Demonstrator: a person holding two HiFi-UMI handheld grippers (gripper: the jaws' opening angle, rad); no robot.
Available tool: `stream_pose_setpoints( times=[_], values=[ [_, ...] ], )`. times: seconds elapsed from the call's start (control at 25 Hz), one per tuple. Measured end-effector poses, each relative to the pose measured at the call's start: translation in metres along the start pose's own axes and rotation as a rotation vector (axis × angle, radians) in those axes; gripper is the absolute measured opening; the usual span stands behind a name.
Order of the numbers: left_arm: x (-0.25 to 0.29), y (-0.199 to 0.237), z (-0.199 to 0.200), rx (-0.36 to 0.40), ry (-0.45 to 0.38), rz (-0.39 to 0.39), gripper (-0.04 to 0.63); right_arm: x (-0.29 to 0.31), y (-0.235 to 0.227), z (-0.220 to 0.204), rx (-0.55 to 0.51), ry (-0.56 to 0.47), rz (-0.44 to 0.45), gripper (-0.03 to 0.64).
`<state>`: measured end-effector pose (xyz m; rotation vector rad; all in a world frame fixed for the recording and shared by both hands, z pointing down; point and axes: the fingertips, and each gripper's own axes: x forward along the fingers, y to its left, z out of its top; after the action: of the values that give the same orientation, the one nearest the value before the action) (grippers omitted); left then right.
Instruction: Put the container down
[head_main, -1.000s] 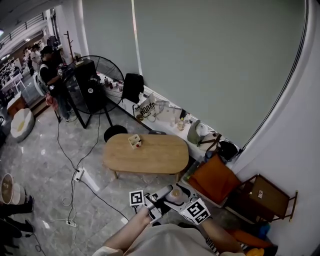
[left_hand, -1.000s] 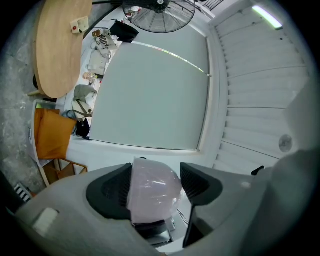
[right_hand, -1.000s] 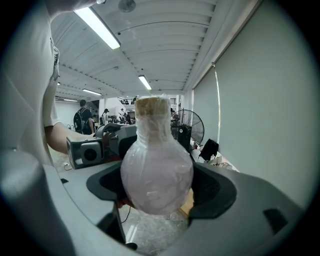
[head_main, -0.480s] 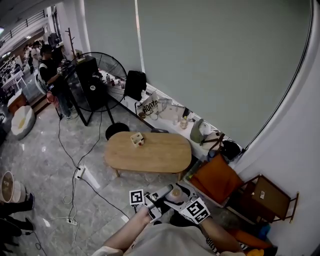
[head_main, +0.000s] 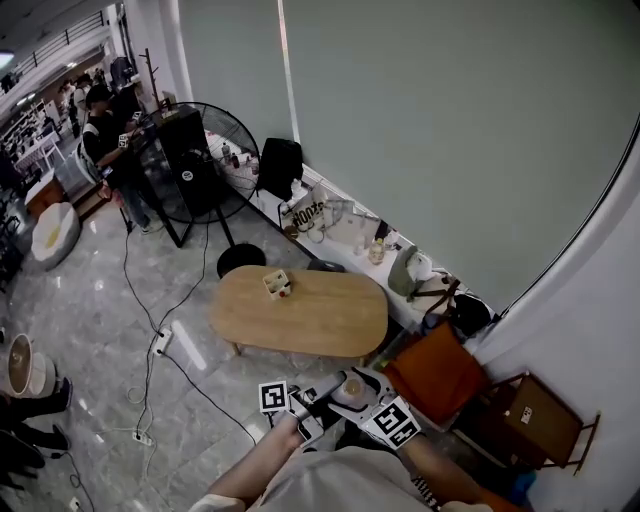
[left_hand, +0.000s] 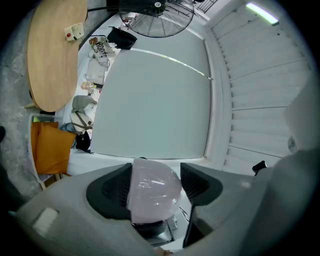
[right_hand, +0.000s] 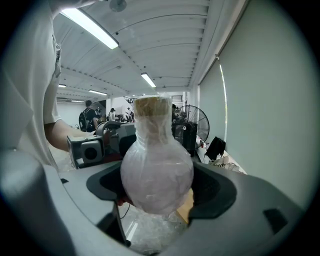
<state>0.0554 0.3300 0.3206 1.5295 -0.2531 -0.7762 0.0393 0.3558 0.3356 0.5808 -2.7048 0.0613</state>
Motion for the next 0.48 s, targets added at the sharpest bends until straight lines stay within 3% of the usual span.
stream_pose_setpoints(
  times=[0.48],
  values=[
    [0.092, 0.029, 0.058, 0.053, -0.051, -0.002, 0.302, 0.005, -0.112, -0.005, -0.033, -0.015, 0.061, 0.391]
  ],
)
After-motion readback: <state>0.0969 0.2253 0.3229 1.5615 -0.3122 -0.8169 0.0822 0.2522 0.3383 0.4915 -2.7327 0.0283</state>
